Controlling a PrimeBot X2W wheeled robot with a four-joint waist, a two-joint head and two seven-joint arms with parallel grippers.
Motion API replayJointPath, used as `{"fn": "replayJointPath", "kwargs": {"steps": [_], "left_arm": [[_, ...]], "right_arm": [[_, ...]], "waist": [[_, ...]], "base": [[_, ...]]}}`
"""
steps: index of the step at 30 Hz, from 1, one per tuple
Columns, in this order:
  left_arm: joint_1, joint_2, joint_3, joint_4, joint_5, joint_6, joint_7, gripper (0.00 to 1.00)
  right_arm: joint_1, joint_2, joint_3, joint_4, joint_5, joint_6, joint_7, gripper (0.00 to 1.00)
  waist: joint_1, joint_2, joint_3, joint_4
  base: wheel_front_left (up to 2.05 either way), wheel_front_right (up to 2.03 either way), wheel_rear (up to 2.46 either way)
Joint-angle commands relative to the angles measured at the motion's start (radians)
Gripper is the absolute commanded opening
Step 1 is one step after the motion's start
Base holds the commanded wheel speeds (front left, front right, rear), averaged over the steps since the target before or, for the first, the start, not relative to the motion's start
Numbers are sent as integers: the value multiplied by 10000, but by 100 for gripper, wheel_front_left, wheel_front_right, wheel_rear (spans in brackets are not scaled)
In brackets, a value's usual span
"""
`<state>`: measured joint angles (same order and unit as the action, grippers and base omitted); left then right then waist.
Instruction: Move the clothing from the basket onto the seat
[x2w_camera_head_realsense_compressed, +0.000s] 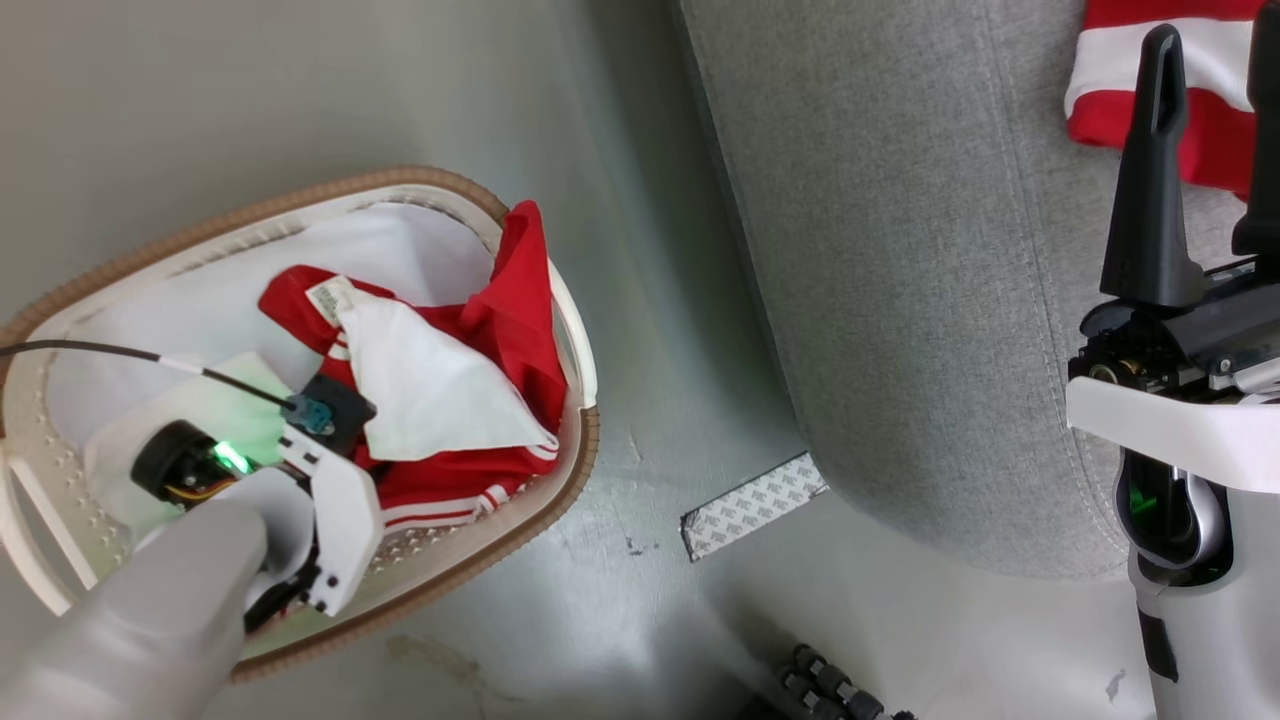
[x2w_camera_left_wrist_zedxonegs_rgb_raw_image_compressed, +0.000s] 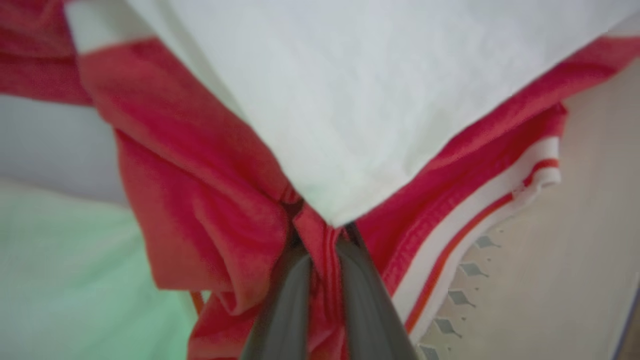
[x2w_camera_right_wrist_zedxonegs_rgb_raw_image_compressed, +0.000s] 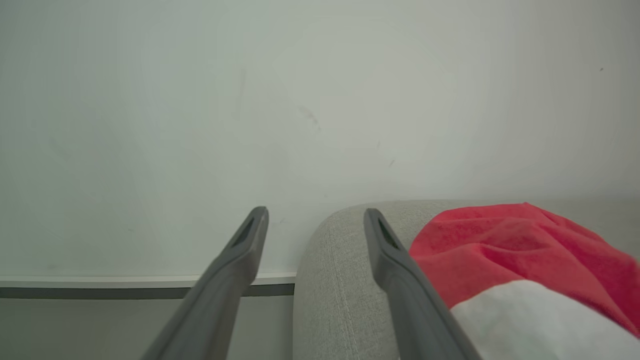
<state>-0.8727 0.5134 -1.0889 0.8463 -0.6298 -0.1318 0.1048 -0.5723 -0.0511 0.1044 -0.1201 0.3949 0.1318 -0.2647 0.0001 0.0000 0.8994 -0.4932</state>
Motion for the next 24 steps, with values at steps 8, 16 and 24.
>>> {"fn": "replayJointPath", "kwargs": {"steps": [8,16,24], "left_arm": [[99,-459,-337,-142,-575,19,-584,0],[422,-1394,-705,-395,-1221,19,-1632,0],[863,-2313,-957,-668,-2009,19,-2496,0]], "right_arm": [[10,9,-195,294,-363,-22,5,100],[562,3,-610,805,-998,-22,5,100],[1312,-2,-977,1413,-1369,-22,7,100]], "waist": [[-1,0,-1008,360],[-1,0,-2912,1083],[-1,0,-5077,1739]], "base": [[0,0,0],[0,0,0],[0,0,0]]}}
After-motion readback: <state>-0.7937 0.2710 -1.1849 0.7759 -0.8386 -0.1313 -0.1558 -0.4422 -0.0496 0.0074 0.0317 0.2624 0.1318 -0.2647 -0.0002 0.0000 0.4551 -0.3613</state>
